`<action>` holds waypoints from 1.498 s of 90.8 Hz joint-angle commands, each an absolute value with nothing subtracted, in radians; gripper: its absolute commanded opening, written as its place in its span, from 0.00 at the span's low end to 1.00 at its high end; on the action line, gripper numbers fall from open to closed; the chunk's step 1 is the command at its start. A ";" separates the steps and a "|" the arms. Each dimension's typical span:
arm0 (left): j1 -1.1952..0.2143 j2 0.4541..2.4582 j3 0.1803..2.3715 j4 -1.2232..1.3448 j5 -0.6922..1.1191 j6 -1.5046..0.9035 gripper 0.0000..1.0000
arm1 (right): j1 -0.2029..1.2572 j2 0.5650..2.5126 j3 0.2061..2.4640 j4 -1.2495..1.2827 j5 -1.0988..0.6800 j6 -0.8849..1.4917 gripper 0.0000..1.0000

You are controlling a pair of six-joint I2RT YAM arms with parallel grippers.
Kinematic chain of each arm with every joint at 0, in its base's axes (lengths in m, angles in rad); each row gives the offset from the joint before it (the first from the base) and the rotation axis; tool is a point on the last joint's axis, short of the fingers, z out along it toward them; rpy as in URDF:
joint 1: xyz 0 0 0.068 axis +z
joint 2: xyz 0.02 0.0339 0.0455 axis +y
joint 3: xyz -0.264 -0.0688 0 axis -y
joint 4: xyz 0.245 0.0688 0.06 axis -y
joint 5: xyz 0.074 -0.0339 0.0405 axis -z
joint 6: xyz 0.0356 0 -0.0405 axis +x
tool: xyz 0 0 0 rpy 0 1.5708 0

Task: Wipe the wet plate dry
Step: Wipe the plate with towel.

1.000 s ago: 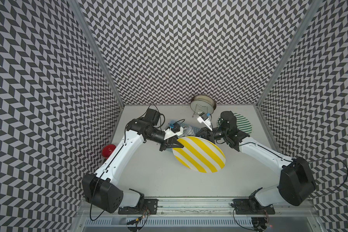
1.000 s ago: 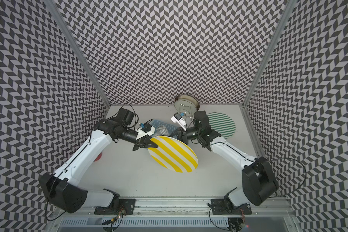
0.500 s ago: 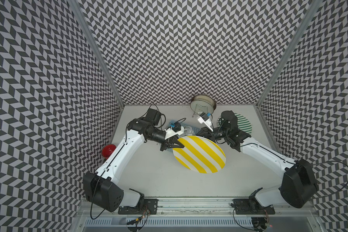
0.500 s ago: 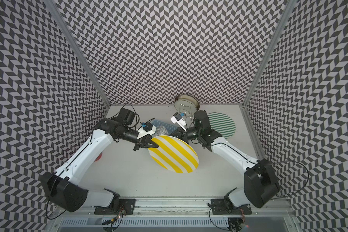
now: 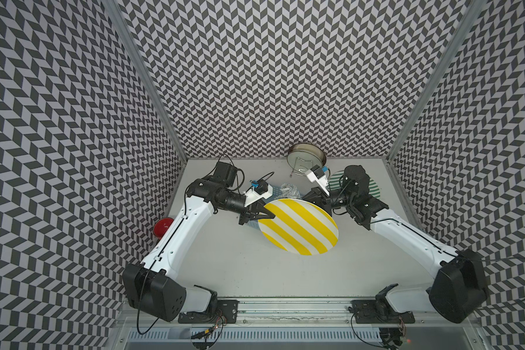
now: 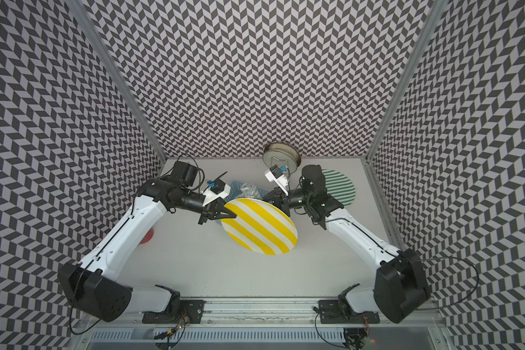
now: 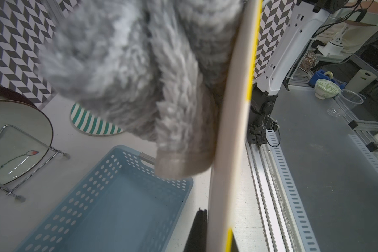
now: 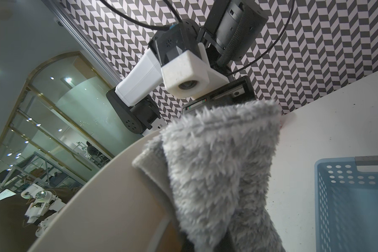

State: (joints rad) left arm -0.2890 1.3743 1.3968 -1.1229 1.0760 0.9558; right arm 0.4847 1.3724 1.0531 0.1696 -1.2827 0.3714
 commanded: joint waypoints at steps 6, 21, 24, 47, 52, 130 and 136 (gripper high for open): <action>-0.207 1.357 1.446 -1.057 1.071 0.910 0.00 | 0.480 1.309 1.040 0.230 -1.314 0.391 0.00; -0.171 1.357 1.446 -1.057 1.076 0.911 0.00 | 0.472 1.298 1.030 0.237 -1.307 0.392 0.00; -0.164 1.357 1.446 -1.056 1.079 0.911 0.00 | 0.469 1.296 1.028 0.240 -1.304 0.393 0.00; -0.095 1.397 1.453 -1.059 1.129 0.884 0.00 | 0.449 1.274 0.991 0.301 -1.279 0.430 0.00; -0.078 1.407 1.461 -1.070 1.142 0.887 0.00 | 0.442 1.268 0.980 0.316 -1.276 0.438 0.00; 0.021 1.436 1.450 -0.986 1.207 0.742 0.00 | 0.355 1.161 0.872 0.452 -1.159 0.526 0.00; 0.021 1.434 1.449 -0.961 1.223 0.703 0.00 | 0.355 1.163 0.867 0.453 -1.155 0.525 0.00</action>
